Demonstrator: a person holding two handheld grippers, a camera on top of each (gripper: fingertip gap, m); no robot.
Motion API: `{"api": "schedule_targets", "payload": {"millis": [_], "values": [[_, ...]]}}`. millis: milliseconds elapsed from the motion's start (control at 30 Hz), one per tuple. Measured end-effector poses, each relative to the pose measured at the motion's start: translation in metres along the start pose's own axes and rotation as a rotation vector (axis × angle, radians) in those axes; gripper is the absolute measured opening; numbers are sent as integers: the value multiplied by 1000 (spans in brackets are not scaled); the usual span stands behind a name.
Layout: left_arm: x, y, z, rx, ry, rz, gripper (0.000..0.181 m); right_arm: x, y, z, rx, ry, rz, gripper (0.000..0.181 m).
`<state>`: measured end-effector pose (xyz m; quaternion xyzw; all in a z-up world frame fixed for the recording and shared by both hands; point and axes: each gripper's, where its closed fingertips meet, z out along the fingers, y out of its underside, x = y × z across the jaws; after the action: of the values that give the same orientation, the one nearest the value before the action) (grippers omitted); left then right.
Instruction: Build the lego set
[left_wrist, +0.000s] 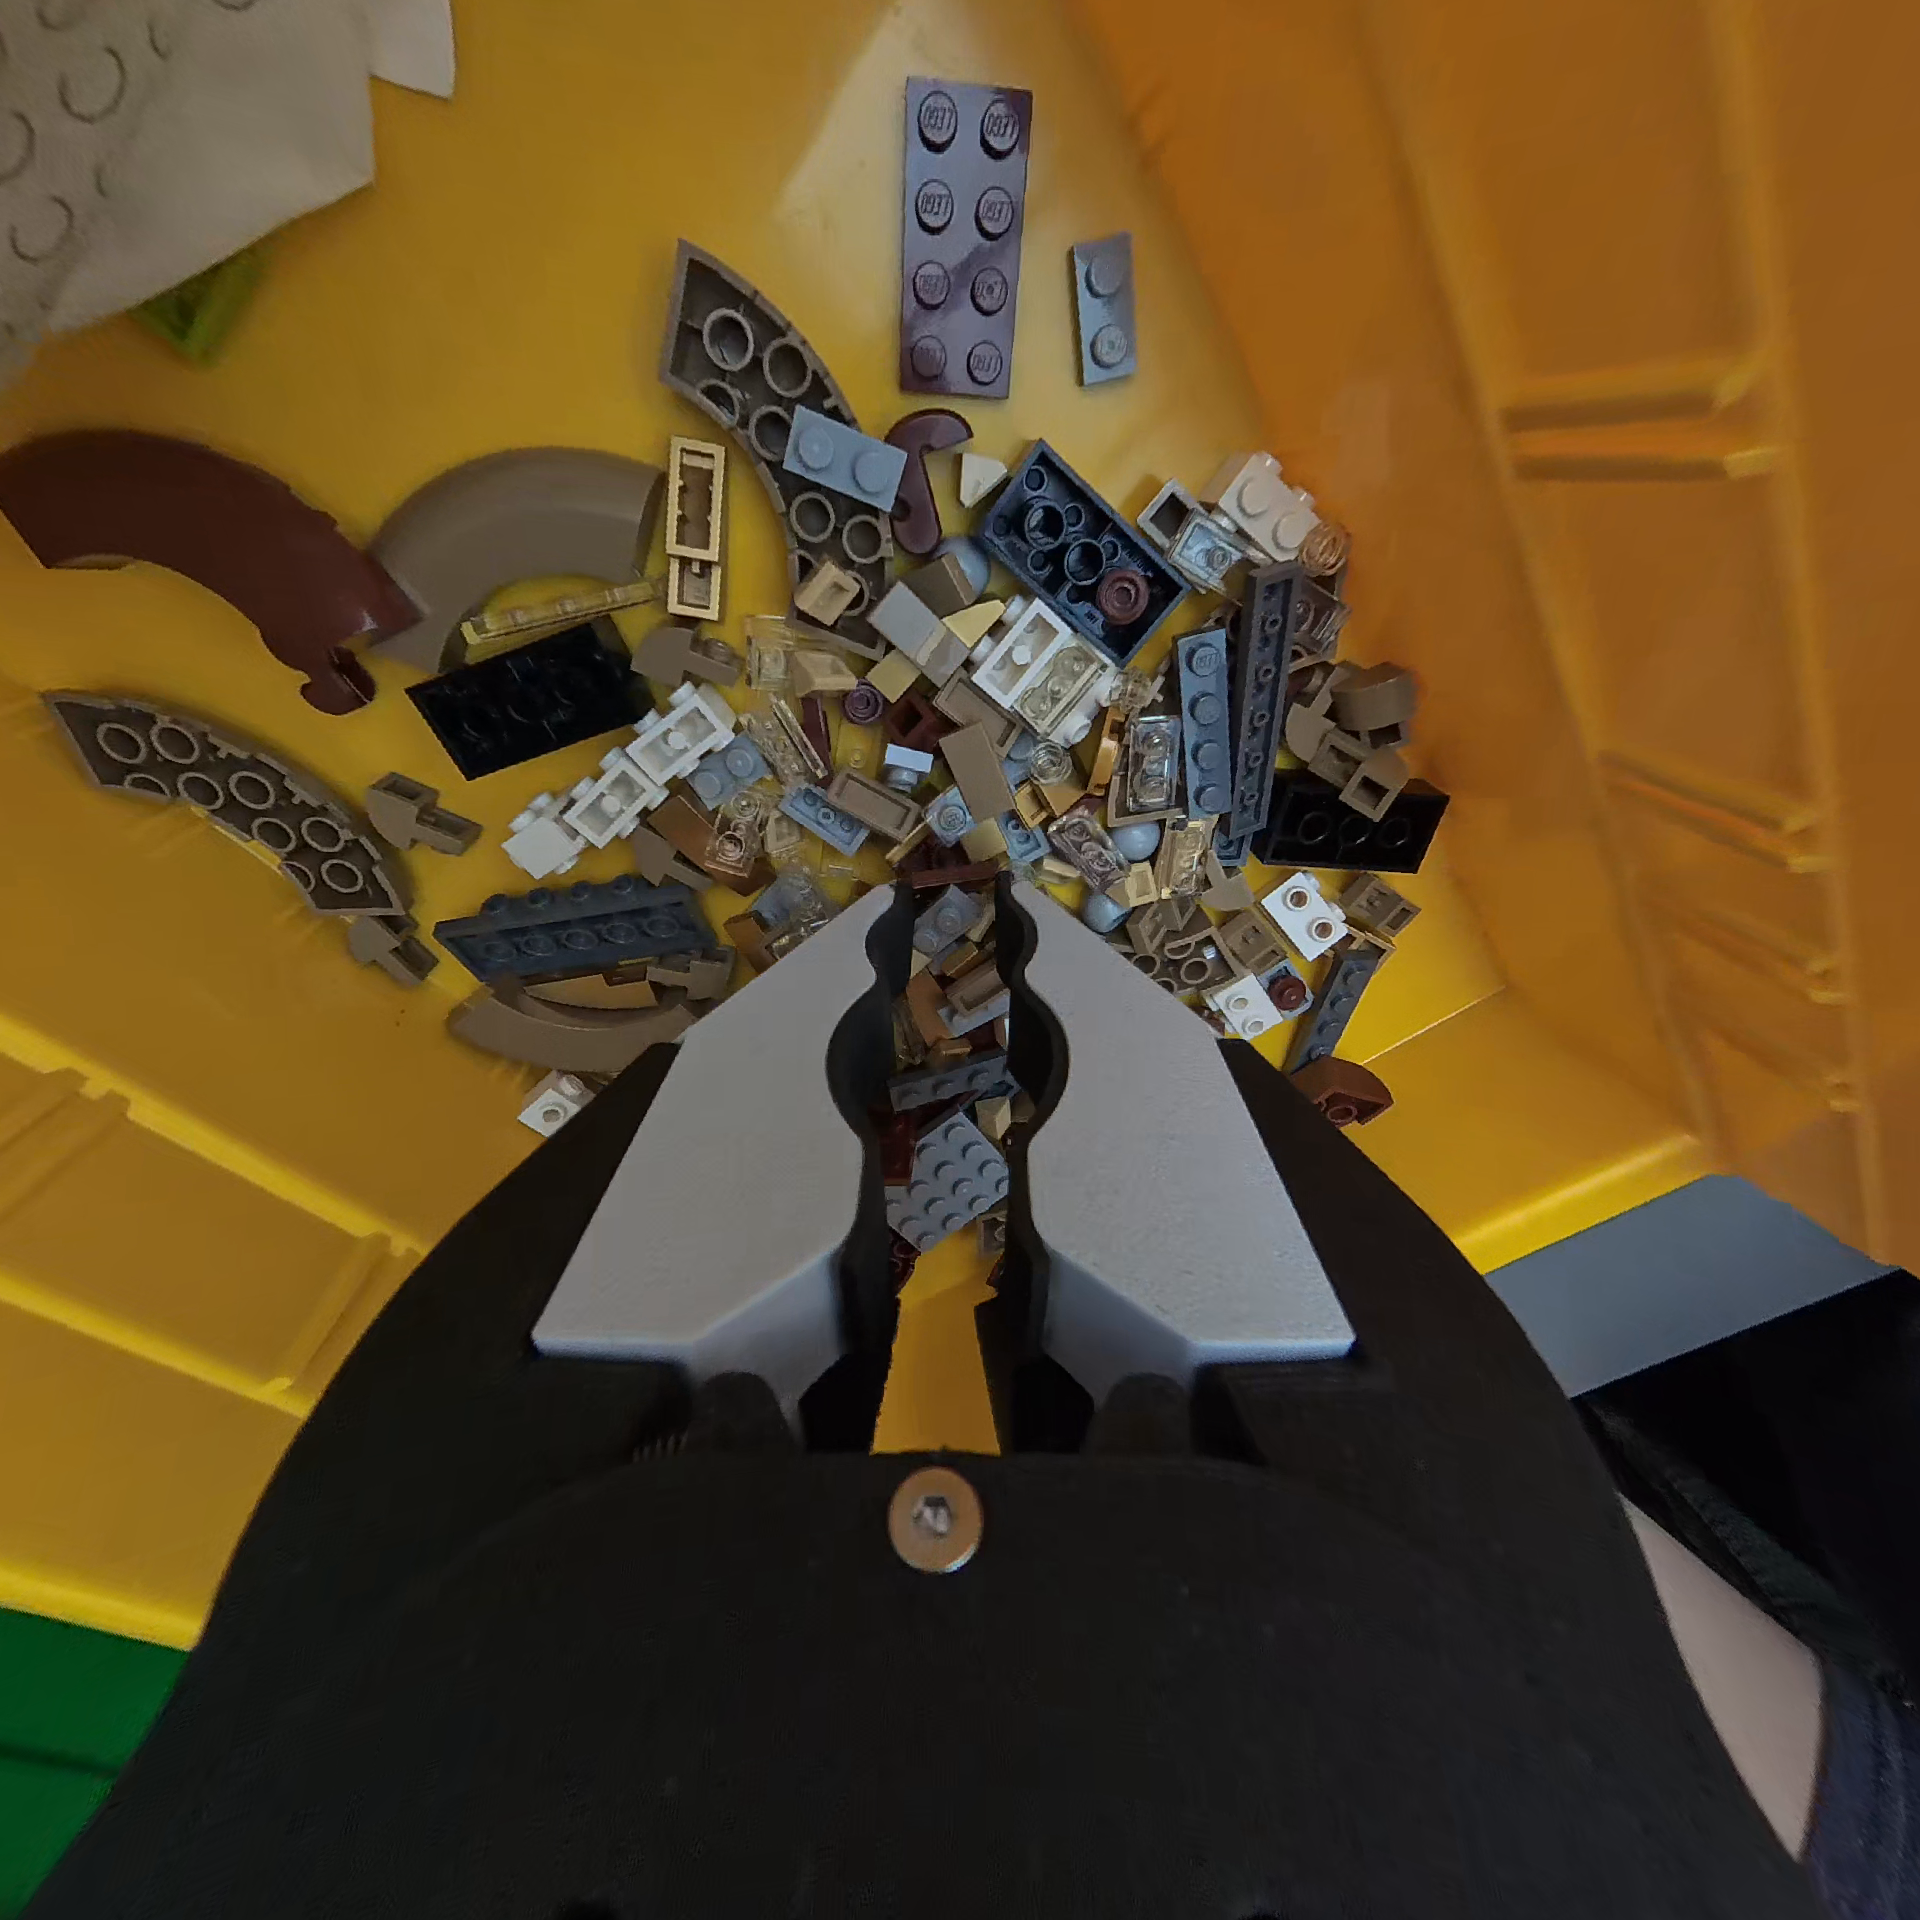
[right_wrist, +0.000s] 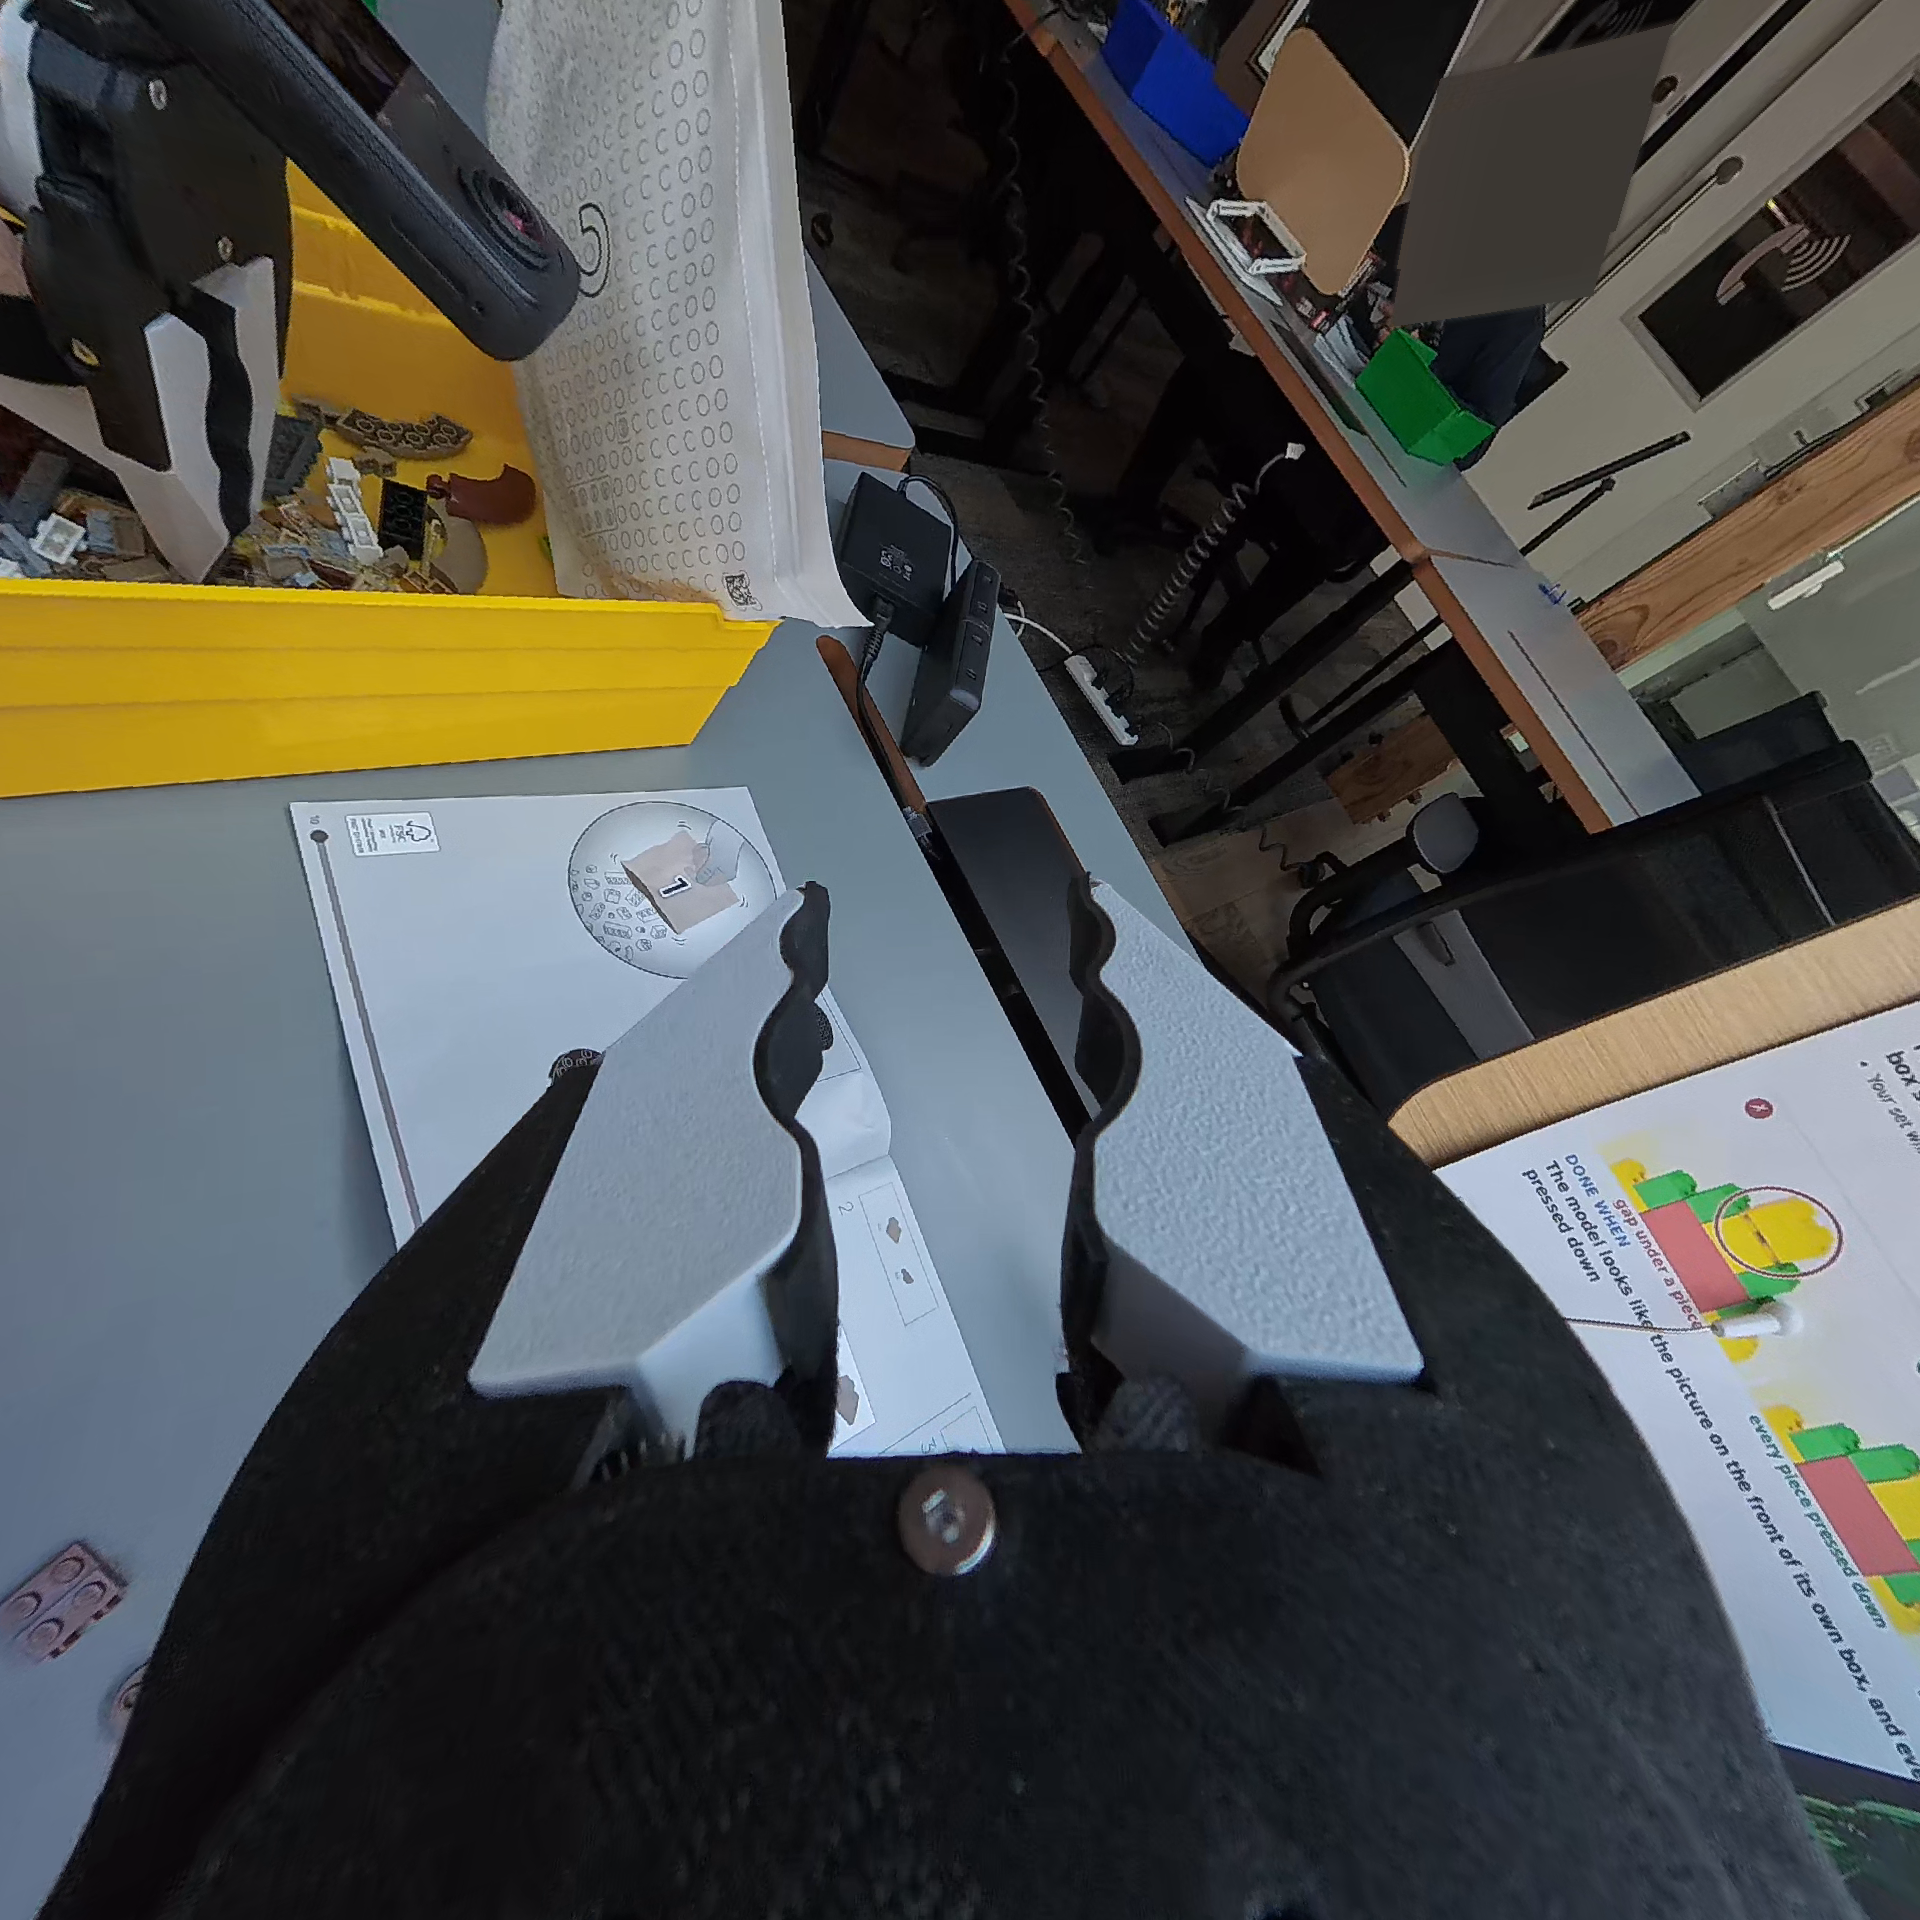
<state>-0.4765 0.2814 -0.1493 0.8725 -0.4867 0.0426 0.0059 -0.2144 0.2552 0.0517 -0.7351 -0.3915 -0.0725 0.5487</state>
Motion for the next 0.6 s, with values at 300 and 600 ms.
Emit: {"api": "schedule_targets", "payload": {"millis": [300, 600], "values": [[5, 36, -2, -75, 105, -45, 12, -2, 5, 2, -32, -6, -23, 47], [-5, 9, -22, 111, 80, -84, 22, -4, 6, 3, -43, -6, -36, 47]]}}
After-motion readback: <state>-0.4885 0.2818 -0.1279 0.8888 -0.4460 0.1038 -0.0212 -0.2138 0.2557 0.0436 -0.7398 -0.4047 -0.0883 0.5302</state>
